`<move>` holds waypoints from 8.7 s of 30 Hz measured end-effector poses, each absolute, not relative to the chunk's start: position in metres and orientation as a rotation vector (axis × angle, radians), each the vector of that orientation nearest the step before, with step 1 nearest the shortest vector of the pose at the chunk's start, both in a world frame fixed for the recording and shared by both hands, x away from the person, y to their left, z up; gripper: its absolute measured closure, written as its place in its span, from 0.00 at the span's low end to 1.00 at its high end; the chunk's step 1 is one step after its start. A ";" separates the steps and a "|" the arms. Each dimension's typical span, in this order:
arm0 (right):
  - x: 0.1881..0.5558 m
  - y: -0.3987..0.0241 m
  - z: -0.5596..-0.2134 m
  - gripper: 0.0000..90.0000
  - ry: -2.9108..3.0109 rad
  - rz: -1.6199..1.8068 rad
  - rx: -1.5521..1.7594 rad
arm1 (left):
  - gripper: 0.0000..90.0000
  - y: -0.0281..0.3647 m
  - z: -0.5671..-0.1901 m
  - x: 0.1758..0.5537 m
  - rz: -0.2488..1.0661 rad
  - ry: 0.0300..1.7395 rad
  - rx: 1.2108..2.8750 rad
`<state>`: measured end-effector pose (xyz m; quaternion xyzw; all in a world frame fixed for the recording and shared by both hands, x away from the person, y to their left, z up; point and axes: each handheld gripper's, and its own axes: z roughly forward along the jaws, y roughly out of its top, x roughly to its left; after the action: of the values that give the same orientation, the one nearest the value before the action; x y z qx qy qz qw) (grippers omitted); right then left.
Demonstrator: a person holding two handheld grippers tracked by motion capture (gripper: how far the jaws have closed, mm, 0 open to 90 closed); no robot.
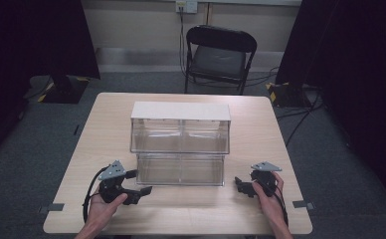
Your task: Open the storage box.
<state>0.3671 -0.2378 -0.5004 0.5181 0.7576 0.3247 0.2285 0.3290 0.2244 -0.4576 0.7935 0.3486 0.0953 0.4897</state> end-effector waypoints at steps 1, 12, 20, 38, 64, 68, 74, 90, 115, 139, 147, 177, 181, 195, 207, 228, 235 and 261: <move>0.367 -0.238 -0.500 0.10 2.086 0.894 1.426 | 0.17 0.224 -0.457 0.329 0.230 0.847 1.923; 0.367 -0.238 -0.500 0.10 2.086 0.894 1.426 | 0.17 0.224 -0.454 0.329 0.234 0.842 1.923; 0.367 -0.238 -0.500 0.10 2.086 0.894 1.426 | 0.17 0.225 -0.452 0.329 0.234 0.833 1.920; 0.367 -0.238 -0.500 0.10 2.087 0.895 1.424 | 0.18 0.227 -0.446 0.329 0.265 0.839 1.878; 0.367 -0.238 -0.500 0.10 2.087 0.895 1.424 | 0.17 0.224 -0.442 0.328 0.283 0.842 1.853; 0.367 -0.238 -0.500 0.10 2.087 0.895 1.424 | 0.17 0.223 -0.441 0.327 0.284 0.847 1.844; 0.367 -0.238 -0.500 0.10 2.087 0.895 1.424 | 0.16 0.224 -0.438 0.327 0.297 0.847 1.849; 0.367 -0.238 -0.500 0.10 2.087 0.894 1.424 | 0.17 0.222 -0.433 0.325 0.321 0.841 1.844; 0.367 -0.238 -0.500 0.10 2.087 0.894 1.424 | 0.17 0.227 -0.425 0.331 0.326 0.861 1.799; 0.367 -0.237 -0.500 0.09 2.088 0.890 1.425 | 0.18 0.224 -0.413 0.331 0.347 0.860 1.799; 0.367 -0.237 -0.501 0.09 2.088 0.889 1.424 | 0.17 0.226 -0.412 0.332 0.340 0.866 1.777; 0.369 -0.236 -0.501 0.07 2.096 0.887 1.419 | 0.17 0.224 -0.394 0.337 0.326 0.844 1.736; 0.369 -0.236 -0.501 0.07 2.096 0.887 1.419 | 0.18 0.224 -0.392 0.338 0.336 0.839 1.749; 0.369 -0.236 -0.501 0.07 2.095 0.887 1.419 | 0.15 0.222 -0.383 0.341 0.335 0.834 1.740; 0.369 -0.236 -0.501 0.07 2.096 0.887 1.419 | 0.11 0.220 -0.379 0.345 0.347 0.828 1.754; 0.369 -0.236 -0.501 0.07 2.096 0.887 1.419 | 0.05 0.217 -0.380 0.354 0.305 0.852 1.762; 0.369 -0.236 -0.501 0.07 2.096 0.887 1.419 | 0.05 0.217 -0.381 0.356 0.280 0.864 1.751; 0.369 -0.236 -0.501 0.07 2.096 0.887 1.419 | 0.07 0.219 -0.382 0.355 0.285 0.864 1.738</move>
<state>0.3688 -0.2360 -0.5007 0.5153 0.7609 0.3220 0.2277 0.3551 0.2189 -0.3819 0.7362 0.3661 0.1209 0.5562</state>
